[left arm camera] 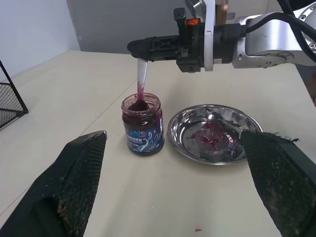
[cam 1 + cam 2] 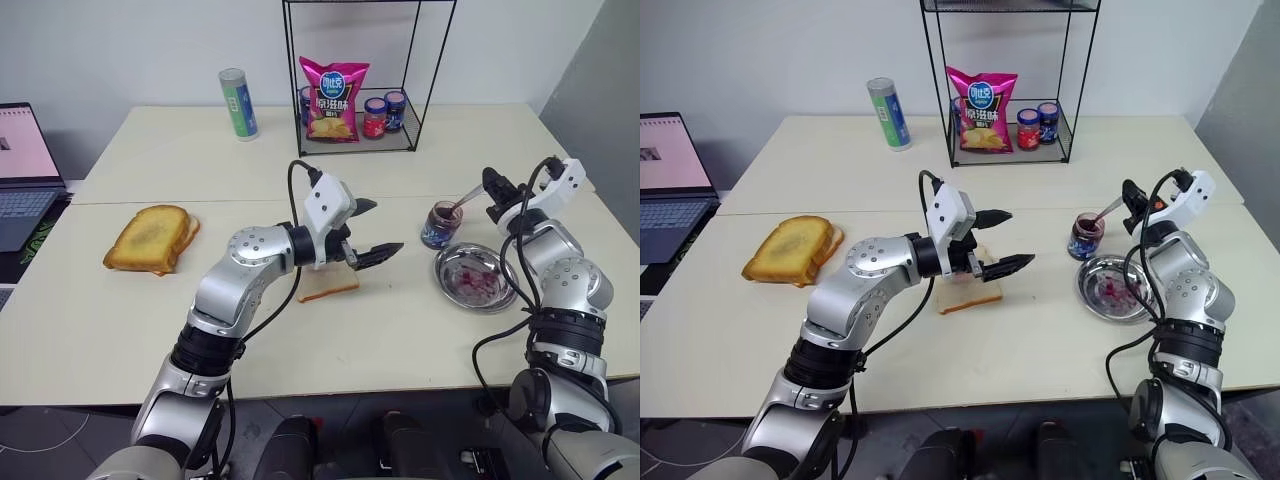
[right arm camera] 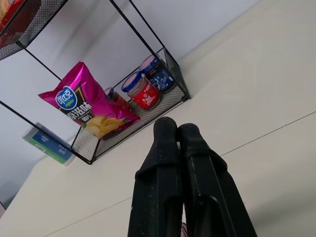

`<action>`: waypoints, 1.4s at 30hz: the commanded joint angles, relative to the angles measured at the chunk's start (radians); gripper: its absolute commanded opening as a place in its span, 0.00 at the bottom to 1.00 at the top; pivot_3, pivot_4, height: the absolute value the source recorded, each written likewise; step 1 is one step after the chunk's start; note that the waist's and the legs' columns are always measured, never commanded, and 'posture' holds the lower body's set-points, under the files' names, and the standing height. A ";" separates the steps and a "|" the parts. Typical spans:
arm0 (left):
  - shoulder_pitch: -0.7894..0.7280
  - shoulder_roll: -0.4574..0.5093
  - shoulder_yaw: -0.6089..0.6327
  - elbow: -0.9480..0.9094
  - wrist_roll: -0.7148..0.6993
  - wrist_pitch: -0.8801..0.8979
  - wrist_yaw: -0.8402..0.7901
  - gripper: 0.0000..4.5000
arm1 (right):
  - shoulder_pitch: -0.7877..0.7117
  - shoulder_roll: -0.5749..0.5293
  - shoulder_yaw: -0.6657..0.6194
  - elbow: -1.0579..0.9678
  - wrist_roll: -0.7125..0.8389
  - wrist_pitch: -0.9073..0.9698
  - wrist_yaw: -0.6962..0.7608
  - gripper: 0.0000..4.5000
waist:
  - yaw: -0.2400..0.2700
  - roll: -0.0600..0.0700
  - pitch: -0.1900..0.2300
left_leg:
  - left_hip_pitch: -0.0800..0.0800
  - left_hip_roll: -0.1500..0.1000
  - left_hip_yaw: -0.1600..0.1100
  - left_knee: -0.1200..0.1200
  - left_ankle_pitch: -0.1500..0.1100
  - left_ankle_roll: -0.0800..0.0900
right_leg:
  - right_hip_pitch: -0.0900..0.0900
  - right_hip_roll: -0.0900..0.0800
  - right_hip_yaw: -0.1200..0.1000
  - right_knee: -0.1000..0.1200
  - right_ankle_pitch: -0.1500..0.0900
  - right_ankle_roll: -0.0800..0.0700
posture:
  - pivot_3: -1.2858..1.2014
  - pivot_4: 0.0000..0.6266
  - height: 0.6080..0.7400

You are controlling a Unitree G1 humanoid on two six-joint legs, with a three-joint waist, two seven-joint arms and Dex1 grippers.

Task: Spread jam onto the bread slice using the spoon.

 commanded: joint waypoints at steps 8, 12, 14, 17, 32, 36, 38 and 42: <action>-0.028 -0.002 0.011 -0.008 -0.002 -0.029 -0.015 1.00 | -0.028 -0.046 0.013 -0.050 -0.020 -0.043 0.023 0.01 | 0.000 0.000 0.000 | 0.000 0.000 0.000 0.000 0.000 0.000 | 0.000 0.000 0.000 0.000 0.000 0.000 | 0.52 0.24 1.00; -0.029 -0.004 0.012 -0.007 0.000 -0.031 -0.013 1.00 | -0.033 -0.040 -0.004 -0.045 0.001 -0.033 0.008 0.01 | 0.000 0.000 0.000 | 0.000 0.000 0.000 0.000 0.000 0.000 | 0.000 0.000 0.000 0.000 0.000 0.000 | 0.52 0.24 1.00; -0.029 -0.003 0.012 -0.006 0.000 -0.032 -0.013 1.00 | -0.033 -0.039 -0.007 -0.042 0.004 -0.033 0.005 0.01 | 0.000 0.000 0.000 | 0.000 0.000 0.000 0.000 0.000 0.000 | 0.000 0.000 0.000 0.000 0.000 0.000 | 0.52 0.24 1.00; -0.029 -0.003 0.013 -0.005 0.001 -0.032 -0.013 1.00 | -0.040 -0.032 -0.032 -0.034 0.027 -0.023 -0.015 0.01 | 0.000 0.000 0.000 | 0.000 0.000 0.000 0.000 0.000 0.000 | 0.000 0.000 0.000 0.000 0.000 0.000 | 0.52 0.24 1.00; -0.030 -0.001 0.013 -0.002 -0.002 -0.041 -0.023 1.00 | -0.048 -0.028 -0.097 -0.032 0.095 -0.006 -0.075 0.01 | 0.000 0.000 0.000 | 0.000 0.000 0.000 0.000 0.000 0.000 | 0.000 0.000 0.000 0.000 0.000 0.000 | 0.52 0.24 1.00; -0.035 -0.005 0.015 0.000 -0.007 -0.045 -0.026 1.00 | -0.055 -0.003 -0.166 -0.035 0.183 0.015 -0.126 0.01 | 0.000 0.000 0.000 | 0.000 0.000 0.000 0.000 0.000 0.000 | 0.000 0.000 0.000 0.000 0.000 0.000 | 0.52 0.24 1.00; -0.038 -0.008 0.016 0.000 -0.011 -0.046 -0.027 1.00 | -0.058 0.016 -0.198 -0.041 0.237 0.024 -0.154 0.01 | 0.000 0.000 0.000 | 0.000 0.000 0.000 0.000 0.000 0.000 | 0.000 0.000 0.000 0.000 0.000 0.000 | 0.52 0.24 1.00; -0.040 -0.007 0.016 0.002 -0.016 -0.048 -0.033 1.00 | -0.056 0.034 -0.221 -0.064 0.300 0.038 -0.186 0.01 | 0.000 0.000 0.000 | 0.000 0.000 0.000 0.000 0.000 0.000 | 0.000 0.000 0.000 0.000 0.000 0.000 | 0.52 0.24 1.00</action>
